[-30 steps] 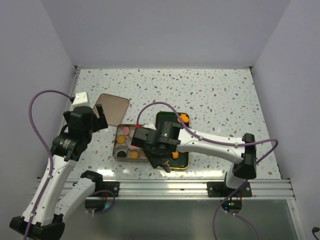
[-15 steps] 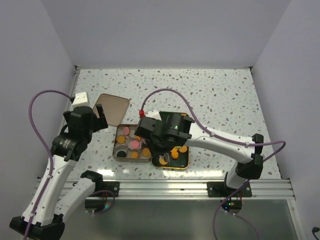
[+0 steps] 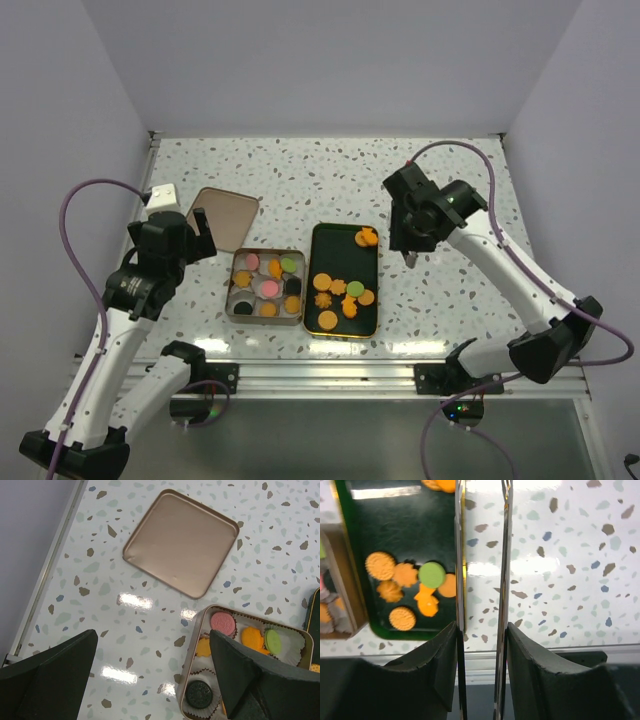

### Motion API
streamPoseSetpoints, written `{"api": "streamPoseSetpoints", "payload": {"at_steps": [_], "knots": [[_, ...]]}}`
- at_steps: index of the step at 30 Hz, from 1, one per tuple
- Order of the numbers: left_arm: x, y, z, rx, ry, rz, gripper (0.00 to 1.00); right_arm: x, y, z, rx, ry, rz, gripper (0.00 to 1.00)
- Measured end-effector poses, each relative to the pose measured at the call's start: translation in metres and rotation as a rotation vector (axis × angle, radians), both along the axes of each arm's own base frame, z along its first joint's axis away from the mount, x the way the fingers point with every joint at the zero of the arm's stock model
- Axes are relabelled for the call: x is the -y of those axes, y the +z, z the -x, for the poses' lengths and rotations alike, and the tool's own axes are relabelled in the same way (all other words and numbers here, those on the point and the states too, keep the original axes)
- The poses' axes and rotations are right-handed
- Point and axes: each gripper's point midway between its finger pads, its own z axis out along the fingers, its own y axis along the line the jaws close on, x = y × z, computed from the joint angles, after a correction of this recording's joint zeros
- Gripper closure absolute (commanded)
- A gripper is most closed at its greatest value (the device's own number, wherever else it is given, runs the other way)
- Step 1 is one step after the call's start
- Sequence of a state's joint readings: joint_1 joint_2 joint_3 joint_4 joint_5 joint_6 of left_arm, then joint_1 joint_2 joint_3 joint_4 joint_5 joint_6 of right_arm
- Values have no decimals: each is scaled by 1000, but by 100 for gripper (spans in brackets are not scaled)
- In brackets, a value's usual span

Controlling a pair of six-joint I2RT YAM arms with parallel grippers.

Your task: Pack the cookies

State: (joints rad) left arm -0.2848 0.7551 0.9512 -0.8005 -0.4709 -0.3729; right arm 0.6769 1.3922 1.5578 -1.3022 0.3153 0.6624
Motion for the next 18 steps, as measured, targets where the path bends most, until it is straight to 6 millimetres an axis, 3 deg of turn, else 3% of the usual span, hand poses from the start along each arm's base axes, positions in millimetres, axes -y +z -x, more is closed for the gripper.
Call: {"api": "streamPoseSetpoints", "payload": {"at_steps": [7,12,18], "knots": [[0,-2,-1,-9,0,-3,0,51,-68,-11,-136,-159,9,57],[1,-2,-1,-10,-4,-3,0,59,-101,-7,-189,-195,-21,57],[1,-2,-1,-10,-4,-3,0,70,-139,16,-261,-246,-65,54]]}}
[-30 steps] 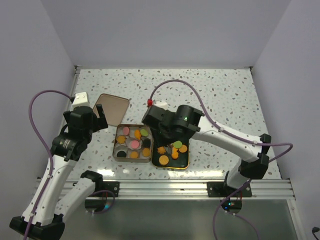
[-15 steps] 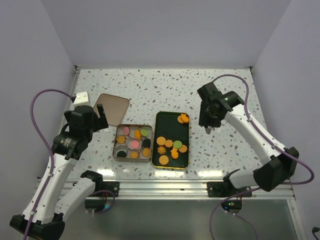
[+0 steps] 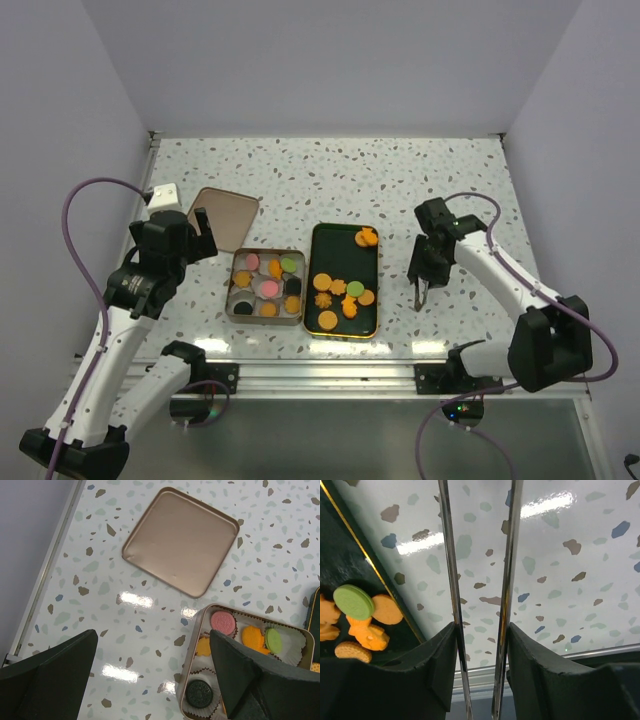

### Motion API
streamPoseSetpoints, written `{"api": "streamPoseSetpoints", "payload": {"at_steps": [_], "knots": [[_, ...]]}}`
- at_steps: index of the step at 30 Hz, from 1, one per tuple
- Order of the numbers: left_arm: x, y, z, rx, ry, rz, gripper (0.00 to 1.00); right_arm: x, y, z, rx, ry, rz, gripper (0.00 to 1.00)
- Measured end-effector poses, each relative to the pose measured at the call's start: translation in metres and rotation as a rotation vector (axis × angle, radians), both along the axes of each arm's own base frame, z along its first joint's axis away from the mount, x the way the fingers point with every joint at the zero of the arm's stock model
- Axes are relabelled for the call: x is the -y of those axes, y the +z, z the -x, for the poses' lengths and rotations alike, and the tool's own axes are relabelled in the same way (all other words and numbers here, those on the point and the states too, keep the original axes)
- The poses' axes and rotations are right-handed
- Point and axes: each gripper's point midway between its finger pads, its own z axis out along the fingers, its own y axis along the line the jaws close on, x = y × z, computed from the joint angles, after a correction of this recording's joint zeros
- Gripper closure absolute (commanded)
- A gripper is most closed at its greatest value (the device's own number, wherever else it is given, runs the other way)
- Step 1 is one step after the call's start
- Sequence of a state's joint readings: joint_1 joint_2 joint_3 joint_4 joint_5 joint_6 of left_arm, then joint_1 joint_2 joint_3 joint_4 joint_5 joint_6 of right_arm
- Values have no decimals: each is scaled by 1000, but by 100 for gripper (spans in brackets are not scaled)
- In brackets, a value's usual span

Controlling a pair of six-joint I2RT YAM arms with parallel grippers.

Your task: Pack the cookies

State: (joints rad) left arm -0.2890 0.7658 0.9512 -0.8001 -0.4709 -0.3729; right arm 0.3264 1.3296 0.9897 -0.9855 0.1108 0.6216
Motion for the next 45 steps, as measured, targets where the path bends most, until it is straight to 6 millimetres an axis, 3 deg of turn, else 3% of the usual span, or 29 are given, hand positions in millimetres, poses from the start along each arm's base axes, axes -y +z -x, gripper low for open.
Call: {"api": "streamPoseSetpoints", "payload": {"at_steps": [5,10,21,25,31,34,40,45], "knots": [[0,0,0,1,0,0,0,2,-24,19,-51,-26,-20,42],[0,1,0,4,-1,1,0,5,-43,32,-99,-70,-36,23],[1,3,2,15,-6,4,0,8,-47,31,-111,-99,-27,13],[1,4,2,19,-5,5,0,9,-26,19,-61,-102,-16,11],[-1,5,3,23,0,2,0,0,53,-25,182,-86,-75,9],[0,1,0,5,1,-4,0,-9,80,-37,253,-50,-119,9],[18,-27,-22,-127,-69,-20,0,-45,87,-48,232,85,-165,9],[38,-42,-69,-254,-137,-59,0,-80,81,-43,184,189,-230,9]]}}
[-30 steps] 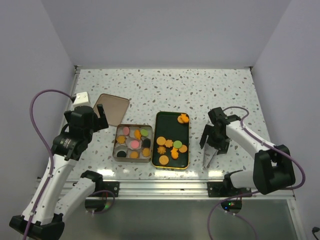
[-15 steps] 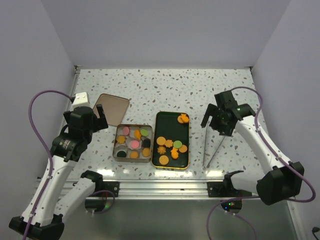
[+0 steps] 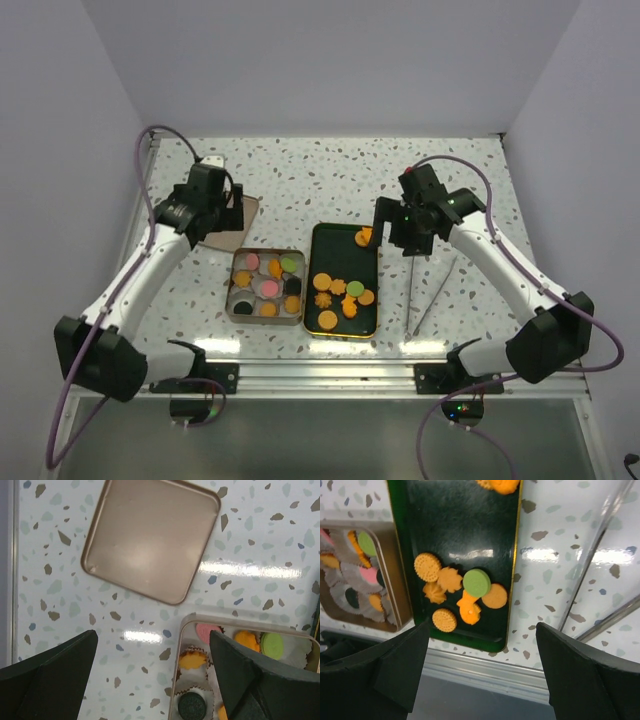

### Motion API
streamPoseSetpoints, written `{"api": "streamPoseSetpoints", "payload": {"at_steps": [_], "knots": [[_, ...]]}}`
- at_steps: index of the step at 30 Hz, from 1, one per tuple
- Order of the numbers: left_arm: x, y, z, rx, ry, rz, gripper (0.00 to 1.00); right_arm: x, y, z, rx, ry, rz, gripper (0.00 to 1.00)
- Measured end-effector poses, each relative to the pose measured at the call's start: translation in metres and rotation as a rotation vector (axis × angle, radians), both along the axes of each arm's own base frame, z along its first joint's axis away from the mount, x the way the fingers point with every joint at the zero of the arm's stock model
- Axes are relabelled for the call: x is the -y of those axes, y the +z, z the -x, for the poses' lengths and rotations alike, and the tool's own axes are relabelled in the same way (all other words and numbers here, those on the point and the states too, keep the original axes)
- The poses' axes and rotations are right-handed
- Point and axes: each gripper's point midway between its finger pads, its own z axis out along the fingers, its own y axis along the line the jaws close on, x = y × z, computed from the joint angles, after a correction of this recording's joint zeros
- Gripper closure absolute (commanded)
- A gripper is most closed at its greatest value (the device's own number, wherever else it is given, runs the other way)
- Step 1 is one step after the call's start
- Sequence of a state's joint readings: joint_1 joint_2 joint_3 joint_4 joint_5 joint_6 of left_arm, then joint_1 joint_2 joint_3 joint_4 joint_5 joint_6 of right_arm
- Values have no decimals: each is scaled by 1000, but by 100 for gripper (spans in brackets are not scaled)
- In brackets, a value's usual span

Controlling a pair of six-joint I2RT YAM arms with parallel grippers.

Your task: Pack the cookies

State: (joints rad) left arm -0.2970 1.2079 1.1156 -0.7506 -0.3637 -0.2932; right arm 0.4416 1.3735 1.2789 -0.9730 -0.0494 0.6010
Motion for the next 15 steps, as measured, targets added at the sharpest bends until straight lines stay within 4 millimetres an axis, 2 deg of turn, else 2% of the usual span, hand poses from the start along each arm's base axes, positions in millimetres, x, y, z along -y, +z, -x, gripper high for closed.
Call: {"api": "streamPoseSetpoints", "payload": {"at_steps": [5,9,11,15], "knots": [[17,-8,-57,-43,-48,-39,7,-11,2,5,-10,57,-39,9],[28,-35,-92,-98,-69,-67,9,-10,3,9,-9,86,-36,9],[31,-55,-101,-135,-81,-79,12,-9,4,12,-11,100,-30,9],[36,-95,-105,-225,-107,-88,14,-5,4,18,-20,117,-19,9]]}}
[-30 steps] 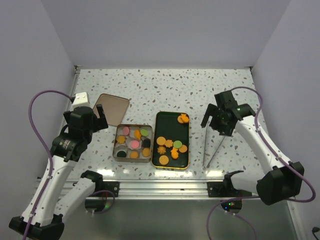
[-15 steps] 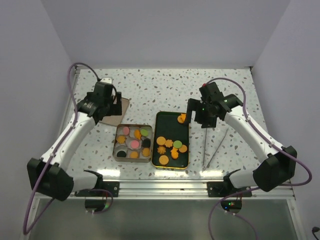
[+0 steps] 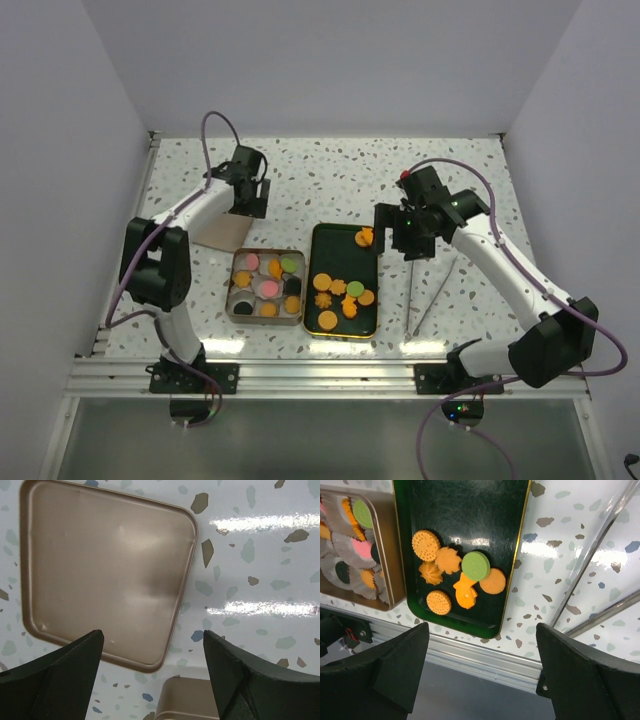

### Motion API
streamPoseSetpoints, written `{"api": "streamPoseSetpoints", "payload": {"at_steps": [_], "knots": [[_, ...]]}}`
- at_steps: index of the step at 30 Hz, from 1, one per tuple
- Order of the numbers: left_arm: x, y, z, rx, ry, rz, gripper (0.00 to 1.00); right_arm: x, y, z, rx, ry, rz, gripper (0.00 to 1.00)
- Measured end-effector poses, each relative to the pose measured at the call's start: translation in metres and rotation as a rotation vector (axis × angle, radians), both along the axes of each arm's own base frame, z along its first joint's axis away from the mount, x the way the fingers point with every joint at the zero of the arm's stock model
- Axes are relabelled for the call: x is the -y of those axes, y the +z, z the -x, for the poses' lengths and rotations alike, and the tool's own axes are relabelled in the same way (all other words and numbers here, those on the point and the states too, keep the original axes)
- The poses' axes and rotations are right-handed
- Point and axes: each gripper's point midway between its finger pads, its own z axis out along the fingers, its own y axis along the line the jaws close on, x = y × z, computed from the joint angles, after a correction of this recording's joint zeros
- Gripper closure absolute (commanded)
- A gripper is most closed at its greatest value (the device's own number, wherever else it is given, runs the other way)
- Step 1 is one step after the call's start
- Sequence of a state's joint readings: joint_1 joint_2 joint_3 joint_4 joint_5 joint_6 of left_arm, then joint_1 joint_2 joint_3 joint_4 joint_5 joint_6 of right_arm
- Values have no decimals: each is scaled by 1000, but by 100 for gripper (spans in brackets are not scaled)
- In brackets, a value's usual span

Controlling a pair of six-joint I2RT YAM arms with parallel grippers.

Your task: Pack the cookies

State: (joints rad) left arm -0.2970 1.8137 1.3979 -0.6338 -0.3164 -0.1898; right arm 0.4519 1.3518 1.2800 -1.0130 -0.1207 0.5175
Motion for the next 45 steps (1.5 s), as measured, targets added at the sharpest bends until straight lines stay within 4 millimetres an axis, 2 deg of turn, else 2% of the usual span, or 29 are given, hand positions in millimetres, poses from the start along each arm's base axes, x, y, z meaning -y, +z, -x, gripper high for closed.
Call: {"api": "streamPoseSetpoints", "payload": {"at_steps": [6,12,16,19,22,25,27,28,29,36,38,40,42,45], "knots": [[5,-29,0,-40,-16,44,24,5,-1,8,-29,10,25,9],[-7,-57,-4,-77,10,92,38,7,7,9,-26,9,28,9],[-12,-74,-4,-110,23,114,41,10,6,10,-30,4,47,9],[-9,-75,-9,-95,15,130,44,11,5,12,-36,7,53,9],[-7,-75,-10,-93,10,140,53,12,5,12,-39,9,56,9],[-5,-76,-10,-91,8,146,66,12,4,12,-38,15,59,9],[-4,-76,-10,-90,8,149,79,13,4,12,-37,18,61,9],[-3,-77,-10,-89,8,150,92,13,4,12,-36,21,64,9],[-2,-77,-10,-88,10,153,98,13,3,11,-37,24,66,9],[-4,-73,-5,-96,35,151,100,13,-1,10,-45,44,78,9],[-5,-65,3,-109,58,156,100,11,-2,10,-51,48,73,9],[-5,-47,9,-94,83,174,100,9,-2,11,-59,52,60,9],[-4,-14,10,-29,109,211,100,4,-1,12,-67,57,35,9],[3,53,7,125,129,317,100,-5,6,11,-67,68,-8,9]]}}
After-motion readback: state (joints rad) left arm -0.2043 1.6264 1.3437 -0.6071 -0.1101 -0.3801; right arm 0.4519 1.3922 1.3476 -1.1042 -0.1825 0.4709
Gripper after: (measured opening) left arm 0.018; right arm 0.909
